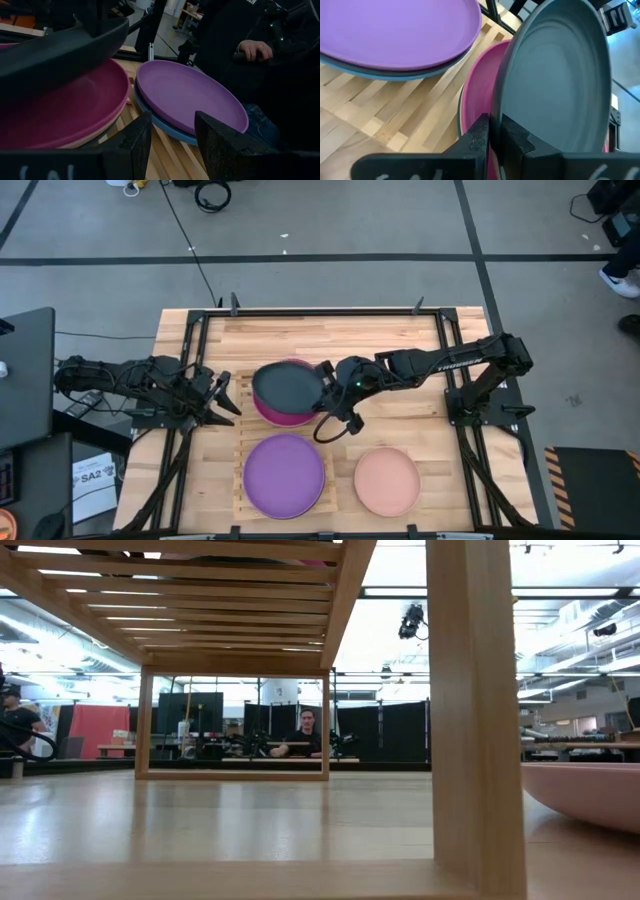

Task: Place and stack plates onto a shelf
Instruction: Stack the black plate on top of the pink plate on the shelf, then stack the brown plate on top of the violet plate on the shelf

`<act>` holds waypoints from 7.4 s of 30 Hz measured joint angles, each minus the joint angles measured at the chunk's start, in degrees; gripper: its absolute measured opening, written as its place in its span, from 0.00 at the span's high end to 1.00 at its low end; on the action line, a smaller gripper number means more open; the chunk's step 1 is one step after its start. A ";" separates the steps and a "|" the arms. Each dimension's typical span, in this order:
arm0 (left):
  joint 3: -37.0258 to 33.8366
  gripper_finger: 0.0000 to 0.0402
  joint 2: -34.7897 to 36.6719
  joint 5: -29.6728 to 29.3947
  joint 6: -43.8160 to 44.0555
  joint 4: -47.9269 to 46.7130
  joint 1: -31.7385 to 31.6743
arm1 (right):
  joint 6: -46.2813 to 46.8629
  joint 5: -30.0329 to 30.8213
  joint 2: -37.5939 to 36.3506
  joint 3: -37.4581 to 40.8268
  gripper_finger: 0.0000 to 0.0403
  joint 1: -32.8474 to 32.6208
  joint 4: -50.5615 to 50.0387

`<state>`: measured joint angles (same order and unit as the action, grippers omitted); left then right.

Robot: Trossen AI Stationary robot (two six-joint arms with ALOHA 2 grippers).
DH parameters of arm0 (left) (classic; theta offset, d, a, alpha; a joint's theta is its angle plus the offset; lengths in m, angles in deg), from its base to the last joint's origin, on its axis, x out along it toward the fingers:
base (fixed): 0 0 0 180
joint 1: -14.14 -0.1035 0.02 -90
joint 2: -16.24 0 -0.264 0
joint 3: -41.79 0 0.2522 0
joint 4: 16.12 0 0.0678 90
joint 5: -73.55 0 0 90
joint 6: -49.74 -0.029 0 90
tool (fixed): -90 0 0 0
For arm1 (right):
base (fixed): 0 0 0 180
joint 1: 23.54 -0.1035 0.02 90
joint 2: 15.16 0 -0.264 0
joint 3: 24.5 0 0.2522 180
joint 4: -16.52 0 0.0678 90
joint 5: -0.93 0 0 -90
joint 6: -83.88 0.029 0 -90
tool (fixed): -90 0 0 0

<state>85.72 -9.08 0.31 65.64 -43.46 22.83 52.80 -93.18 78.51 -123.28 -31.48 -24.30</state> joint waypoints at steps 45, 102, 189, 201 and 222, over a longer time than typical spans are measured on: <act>0.00 0.61 0.00 0.00 0.00 -0.01 0.01 | 0.01 6.63 -0.02 0.04 0.57 -0.57 10.38; 0.00 0.61 -0.15 -0.61 0.00 0.98 0.02 | 63.65 15.10 -7.09 21.59 0.58 -27.33 -20.72; -0.02 0.61 -0.17 -4.23 -0.06 11.60 0.02 | 64.90 25.51 -25.59 32.82 0.96 -12.09 -28.35; -0.04 0.61 -4.92 -14.66 -2.30 26.19 0.00 | 64.94 35.92 -31.23 32.64 0.96 -5.13 -28.73; 13.17 0.61 -28.99 -27.55 -15.75 41.16 -3.84 | 49.11 50.39 -31.98 32.61 0.96 5.63 -6.54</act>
<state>98.89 -38.07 -27.24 49.89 -2.30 18.99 101.91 -42.78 46.53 -90.66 -25.85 -30.84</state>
